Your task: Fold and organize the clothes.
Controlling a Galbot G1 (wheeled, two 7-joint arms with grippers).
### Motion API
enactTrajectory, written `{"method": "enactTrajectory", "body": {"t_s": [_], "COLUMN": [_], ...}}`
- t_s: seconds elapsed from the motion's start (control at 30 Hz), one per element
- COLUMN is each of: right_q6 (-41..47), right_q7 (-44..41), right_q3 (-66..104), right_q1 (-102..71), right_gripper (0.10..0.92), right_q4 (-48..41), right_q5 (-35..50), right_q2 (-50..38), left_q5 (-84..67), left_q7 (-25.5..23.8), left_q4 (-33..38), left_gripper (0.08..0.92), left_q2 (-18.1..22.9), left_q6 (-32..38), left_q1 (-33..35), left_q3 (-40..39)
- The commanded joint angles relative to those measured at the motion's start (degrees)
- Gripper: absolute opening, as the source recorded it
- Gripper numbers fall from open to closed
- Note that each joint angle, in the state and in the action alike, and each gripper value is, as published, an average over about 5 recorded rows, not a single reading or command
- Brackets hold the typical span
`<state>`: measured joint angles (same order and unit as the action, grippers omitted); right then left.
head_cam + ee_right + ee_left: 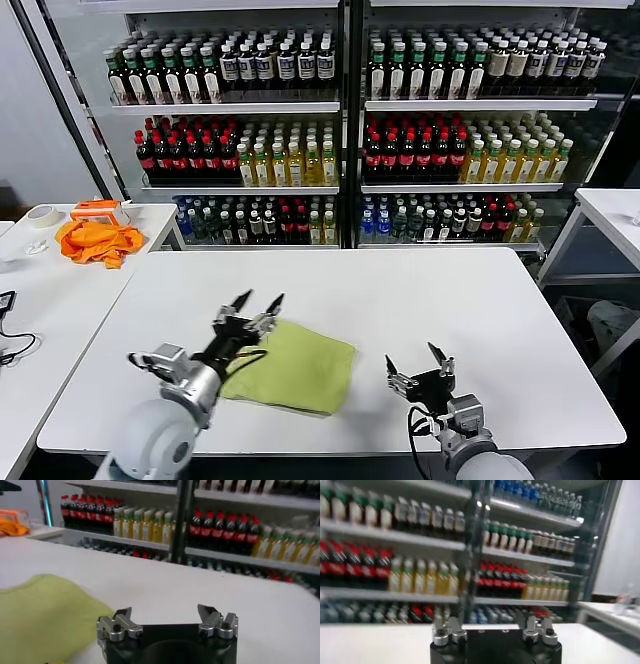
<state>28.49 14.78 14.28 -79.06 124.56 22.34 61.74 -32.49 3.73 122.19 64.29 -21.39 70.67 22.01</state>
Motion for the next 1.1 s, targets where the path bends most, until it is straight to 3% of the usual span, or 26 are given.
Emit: {"method": "enactTrajectory", "body": {"t_s": [0.03, 0.17, 0.6, 1.1], "right_q6": [4.67, 4.75, 4.80, 4.71], "right_q7": [0.42, 2.56, 11.89, 12.81], "right_q3": [-9.70, -14.88, -16.61, -16.77], "right_q1": [8.71, 9.69, 10.13, 10.95], "right_gripper": [0.823, 0.823, 0.798, 0.377], "right_q4": [-2.95, -3.71, -8.01, -9.85], "right_q5": [15.92, 18.96, 24.25, 22.13], "right_q2": [3.02, 3.46, 4.61, 6.53], "left_q5": [11.73, 11.83, 10.42, 8.58], "left_q7": [-5.97, -5.62, -4.81, -4.07], "left_q4": [-0.06, -1.04, -1.59, -1.22], "left_gripper": [0.737, 0.811, 0.823, 0.822], "left_q2": [-3.97, -2.93, -0.89, -0.99], "left_q6": [8.03, 8.13, 5.20, 3.11], "left_q1": [7.88, 8.68, 6.32, 7.13], "left_q3": [12.16, 12.48, 11.72, 11.61]}}
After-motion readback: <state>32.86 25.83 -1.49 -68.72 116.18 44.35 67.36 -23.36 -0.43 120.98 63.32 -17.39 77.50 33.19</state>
